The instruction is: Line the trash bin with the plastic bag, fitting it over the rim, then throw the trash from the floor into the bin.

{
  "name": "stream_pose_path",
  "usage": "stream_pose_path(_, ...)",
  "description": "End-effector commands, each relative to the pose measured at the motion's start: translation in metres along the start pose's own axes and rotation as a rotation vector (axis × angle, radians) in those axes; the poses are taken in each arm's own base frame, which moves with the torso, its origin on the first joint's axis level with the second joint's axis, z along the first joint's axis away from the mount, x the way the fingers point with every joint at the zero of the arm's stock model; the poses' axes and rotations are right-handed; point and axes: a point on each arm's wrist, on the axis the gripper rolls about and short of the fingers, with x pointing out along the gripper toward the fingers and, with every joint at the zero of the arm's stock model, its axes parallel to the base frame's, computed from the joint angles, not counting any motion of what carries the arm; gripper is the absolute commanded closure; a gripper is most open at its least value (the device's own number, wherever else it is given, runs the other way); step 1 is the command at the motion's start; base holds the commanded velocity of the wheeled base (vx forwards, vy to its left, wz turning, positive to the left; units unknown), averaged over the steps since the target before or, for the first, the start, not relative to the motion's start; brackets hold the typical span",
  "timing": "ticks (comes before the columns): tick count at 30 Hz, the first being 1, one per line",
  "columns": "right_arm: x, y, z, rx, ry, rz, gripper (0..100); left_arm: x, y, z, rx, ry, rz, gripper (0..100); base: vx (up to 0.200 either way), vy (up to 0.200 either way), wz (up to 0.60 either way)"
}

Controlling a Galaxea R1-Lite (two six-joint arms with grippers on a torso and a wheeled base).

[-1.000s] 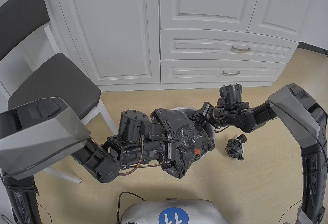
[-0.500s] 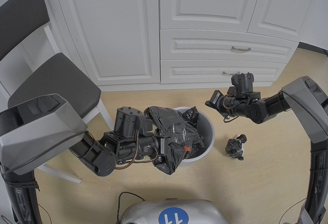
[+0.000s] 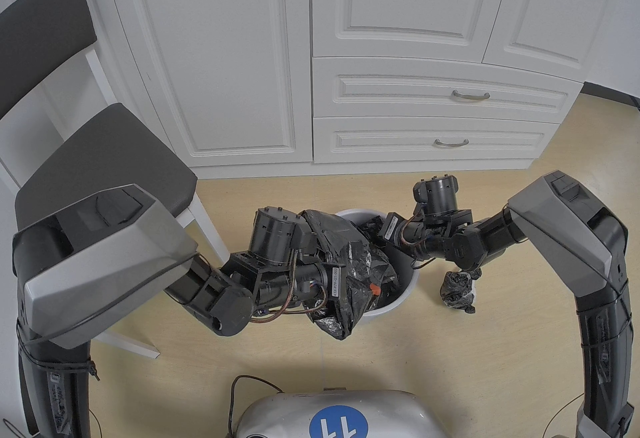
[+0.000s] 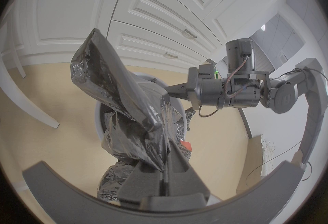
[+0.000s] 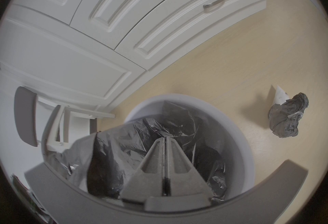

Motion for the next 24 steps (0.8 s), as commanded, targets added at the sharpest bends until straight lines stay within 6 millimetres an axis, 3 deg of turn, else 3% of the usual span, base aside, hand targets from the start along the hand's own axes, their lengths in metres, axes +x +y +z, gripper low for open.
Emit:
stream_pose_path(1, 0.001, -0.002, 0.007, 0.001, -0.026, -0.002, 100, 0.022, -0.003, 0.003, 0.004, 0.005, 0.022, 100, 0.000, 0.000, 0.00)
stream_pose_path(8, -0.054, 0.000, 0.075, 0.051, -0.181, 0.031, 100, 0.050, -0.018, 0.022, 0.027, 0.033, 0.080, 100, 0.000, 0.000, 0.00)
stream_pose_path(12, -0.084, -0.005, 0.100, 0.057, -0.242, 0.031, 100, 0.073, -0.022, 0.029, 0.088, 0.047, 0.162, 100, 0.000, 0.000, 0.00)
stream_pose_path(14, -0.092, -0.006, 0.104, 0.053, -0.256, 0.029, 100, 0.078, -0.025, 0.031, 0.093, 0.051, 0.177, 100, 0.000, 0.000, 0.00)
stream_pose_path(16, -0.113, -0.009, 0.113, 0.021, -0.275, 0.025, 100, 0.084, -0.035, 0.041, 0.101, 0.061, 0.192, 100, 0.000, 0.000, 0.00)
stream_pose_path(20, -0.131, -0.015, 0.108, -0.054, -0.241, 0.033, 100, 0.090, -0.042, 0.049, 0.108, 0.074, 0.207, 100, 0.000, 0.000, 0.00)
stream_pose_path(24, -0.134, -0.023, 0.095, -0.161, -0.198, 0.003, 100, 0.098, -0.045, 0.034, 0.152, 0.131, 0.230, 100, 0.000, 0.000, 0.00)
